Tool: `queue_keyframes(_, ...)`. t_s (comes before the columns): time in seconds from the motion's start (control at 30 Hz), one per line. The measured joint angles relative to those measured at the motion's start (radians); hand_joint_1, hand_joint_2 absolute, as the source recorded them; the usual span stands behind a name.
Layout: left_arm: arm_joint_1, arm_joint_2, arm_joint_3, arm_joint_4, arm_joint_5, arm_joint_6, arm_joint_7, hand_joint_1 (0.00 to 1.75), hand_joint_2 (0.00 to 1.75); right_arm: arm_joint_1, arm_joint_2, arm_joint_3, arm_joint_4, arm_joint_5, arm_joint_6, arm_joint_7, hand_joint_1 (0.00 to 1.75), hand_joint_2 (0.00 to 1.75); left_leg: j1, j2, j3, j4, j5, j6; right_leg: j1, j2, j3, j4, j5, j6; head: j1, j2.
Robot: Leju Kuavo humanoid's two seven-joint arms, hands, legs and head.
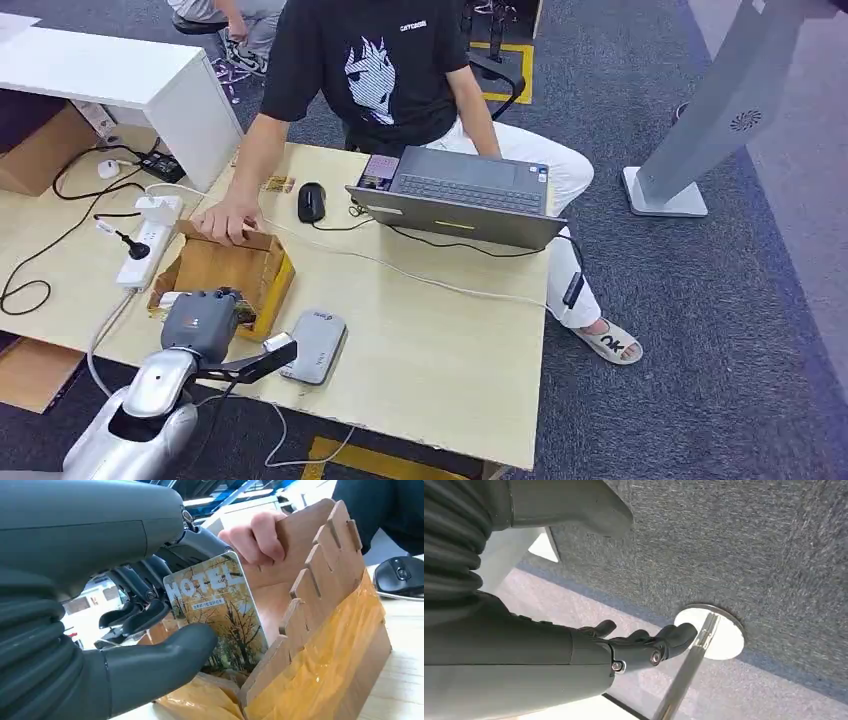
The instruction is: Pass the card to the sensor for recognition and then transmit it.
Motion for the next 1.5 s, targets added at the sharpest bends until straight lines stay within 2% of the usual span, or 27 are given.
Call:
queue_keyframes(0.4, -0.007, 0.013, 0.0, -0.015, 0.019, 0.004, 0.0, 1.75, 1.75, -0.006, 0.0, -0.018, 0.005, 0.015, 0.0, -0.01, 0.0, 1.75, 0.0, 0.0, 0.0, 0.0, 0.0, 0.0, 0.0, 0.0, 0.0, 0.0, 0.0, 0.0, 0.0, 0.0)
queue_keyframes(0.93, -0.147, 0.134, 0.001, -0.181, 0.059, -0.039, -0.013, 1.75, 1.75, -0.027, 0.0, -0.042, 0.004, 0.018, 0.005, -0.029, 0.0, 1.75, 0.0, 0.0, 0.0, 0.0, 0.001, -0.001, 0.0, 0.0, 0.0, 0.001, 0.0, 0.0, 0.0, 0.0)
queue_keyframes(1.17, -0.222, 0.185, 0.001, -0.219, 0.027, -0.049, -0.022, 1.75, 1.75, -0.028, 0.0, -0.042, 0.01, 0.018, -0.008, -0.024, 0.0, 1.75, 0.0, 0.0, 0.0, 0.0, 0.001, -0.001, 0.0, 0.0, -0.001, 0.001, 0.0, 0.0, 0.0, 0.0)
queue_keyframes(1.3, -0.281, 0.222, 0.001, -0.227, -0.048, -0.078, 0.01, 1.75, 1.75, -0.029, 0.0, -0.042, 0.016, 0.018, -0.018, -0.02, 0.0, 1.75, 0.001, 0.001, 0.0, 0.0, 0.001, -0.001, 0.001, 0.001, -0.001, 0.001, 0.0, 0.0, 0.0, 0.0)
queue_keyframes(1.33, -0.297, 0.236, 0.001, -0.227, -0.067, -0.088, 0.016, 1.48, 1.75, -0.029, 0.0, -0.042, 0.019, 0.018, -0.022, -0.017, 0.0, 1.75, 0.001, 0.001, 0.0, 0.0, 0.001, -0.001, 0.001, 0.002, -0.001, 0.001, 0.0, -0.001, 0.0, 0.0)
queue_keyframes(1.37, -0.309, 0.248, 0.001, -0.226, -0.074, -0.09, 0.019, 0.0, 1.75, -0.03, 0.0, -0.042, 0.023, 0.018, -0.026, -0.015, 0.0, 1.75, 0.001, 0.001, 0.0, 0.0, 0.001, -0.001, 0.001, 0.002, -0.001, 0.001, 0.0, -0.001, 0.0, 0.0)
queue_keyframes(1.5, -0.332, 0.265, 0.001, -0.22, -0.089, -0.061, 0.032, 0.0, 1.75, -0.033, 0.0, -0.042, 0.042, 0.018, -0.04, -0.013, 0.0, 1.75, 0.001, 0.001, 0.0, 0.0, 0.001, -0.001, 0.001, 0.002, -0.001, 0.001, 0.0, -0.001, 0.0, 0.0)
